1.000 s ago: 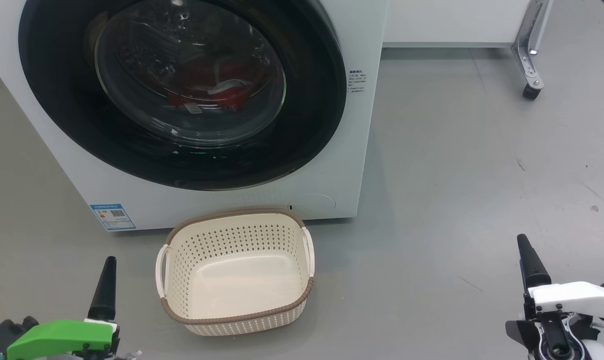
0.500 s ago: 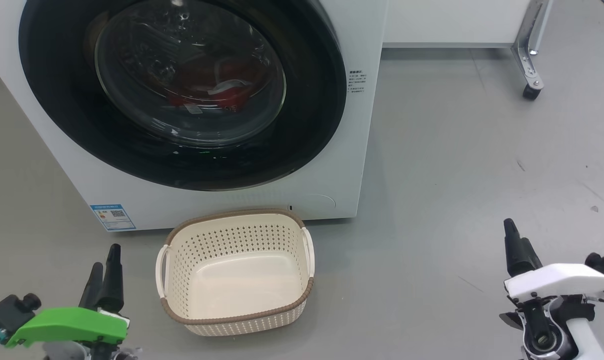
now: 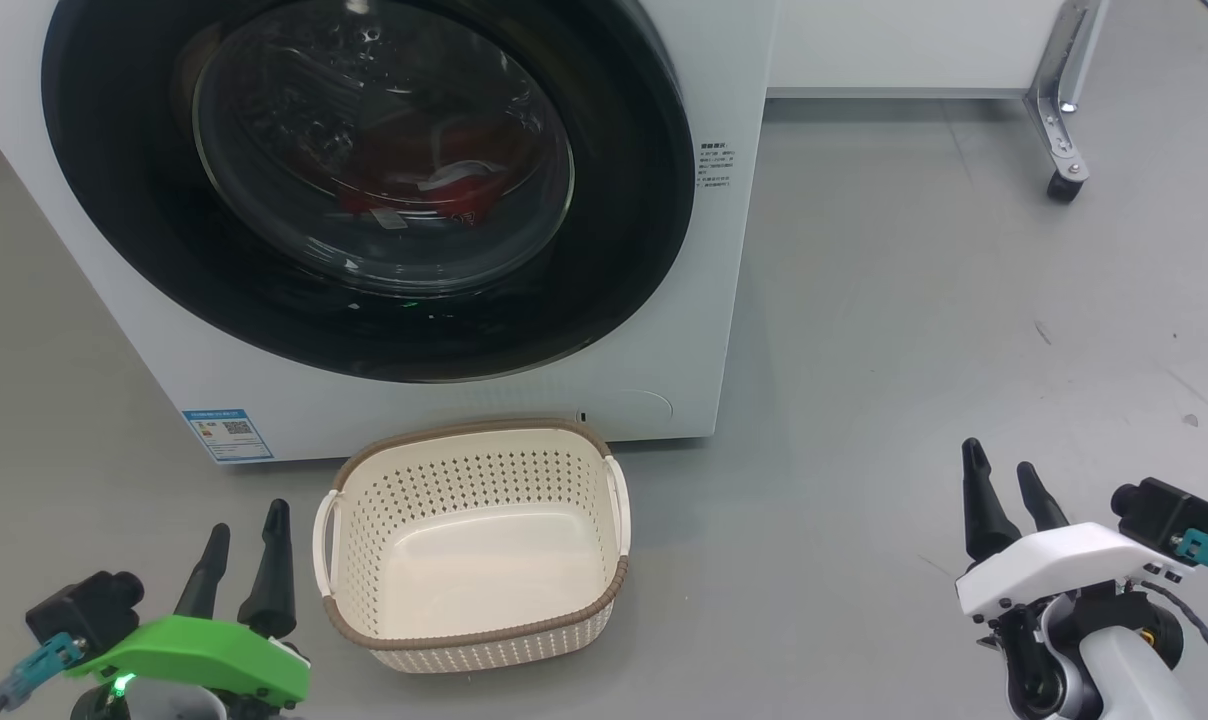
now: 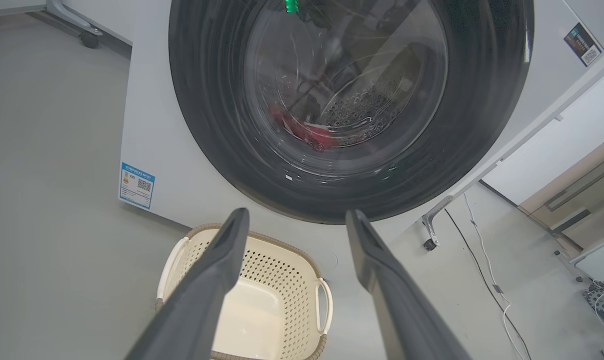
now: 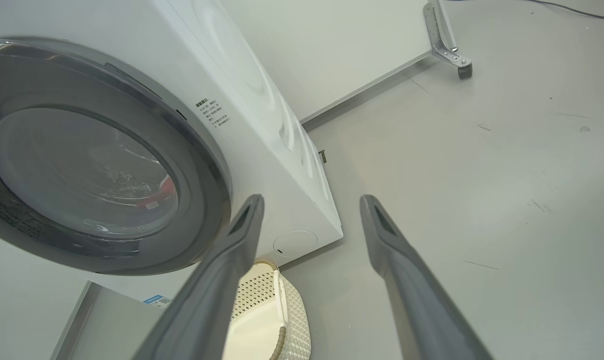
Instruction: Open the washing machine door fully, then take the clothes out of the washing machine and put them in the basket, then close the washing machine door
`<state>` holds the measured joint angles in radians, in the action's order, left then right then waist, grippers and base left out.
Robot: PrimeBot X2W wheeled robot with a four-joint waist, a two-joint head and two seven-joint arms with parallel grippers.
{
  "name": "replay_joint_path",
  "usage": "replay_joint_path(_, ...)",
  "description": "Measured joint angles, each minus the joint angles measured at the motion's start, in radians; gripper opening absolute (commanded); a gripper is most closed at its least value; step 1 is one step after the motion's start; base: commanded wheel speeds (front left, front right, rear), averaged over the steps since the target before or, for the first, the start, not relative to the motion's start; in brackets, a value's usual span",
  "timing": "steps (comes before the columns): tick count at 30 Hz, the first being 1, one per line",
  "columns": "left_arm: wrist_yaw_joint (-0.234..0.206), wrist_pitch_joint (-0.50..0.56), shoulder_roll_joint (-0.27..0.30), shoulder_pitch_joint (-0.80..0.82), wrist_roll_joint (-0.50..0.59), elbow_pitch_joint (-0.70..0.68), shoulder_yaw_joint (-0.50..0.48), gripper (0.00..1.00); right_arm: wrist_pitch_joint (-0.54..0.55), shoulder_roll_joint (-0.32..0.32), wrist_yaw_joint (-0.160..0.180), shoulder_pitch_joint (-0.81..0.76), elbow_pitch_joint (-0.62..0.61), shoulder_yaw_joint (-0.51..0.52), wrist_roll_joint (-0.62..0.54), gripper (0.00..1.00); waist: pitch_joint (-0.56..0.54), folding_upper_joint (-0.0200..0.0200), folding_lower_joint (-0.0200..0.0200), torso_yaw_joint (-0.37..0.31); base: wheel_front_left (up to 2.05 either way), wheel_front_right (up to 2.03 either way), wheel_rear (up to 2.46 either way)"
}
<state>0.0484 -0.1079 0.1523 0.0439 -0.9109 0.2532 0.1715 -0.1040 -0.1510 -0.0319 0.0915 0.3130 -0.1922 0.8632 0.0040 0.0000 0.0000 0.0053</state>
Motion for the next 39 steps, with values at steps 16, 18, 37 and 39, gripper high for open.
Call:
replay_joint_path(16, -0.036, -0.053, 0.004, 0.002, 0.222, 0.02, 0.065, 1.0, -0.053, 0.001, 0.027, 0.014, 0.024, -0.075, -0.214, 1.0, -0.003, 0.0, -0.0001, -0.001, 0.0, 0.0, 0.0)
replay_joint_path(18, -0.044, -0.058, 0.004, 0.003, 0.244, 0.025, 0.07, 1.0, -0.058, 0.001, 0.03, 0.02, 0.028, -0.083, -0.244, 1.0, -0.003, 0.0, 0.0, 0.0, 0.0, 0.0, 0.0)
replay_joint_path(37, -0.095, -0.119, 0.004, 0.018, 0.454, 0.073, 0.102, 1.0, -0.122, 0.001, 0.063, 0.043, 0.049, -0.134, -0.48, 1.0, -0.003, 0.0, 0.0, 0.005, 0.0, 0.0, 0.0)
replay_joint_path(39, -0.097, -0.123, 0.003, 0.019, 0.472, 0.08, 0.104, 1.0, -0.126, 0.002, 0.069, 0.043, 0.05, -0.137, -0.504, 1.0, -0.004, 0.0, 0.0, 0.006, 0.0, 0.0, 0.0)
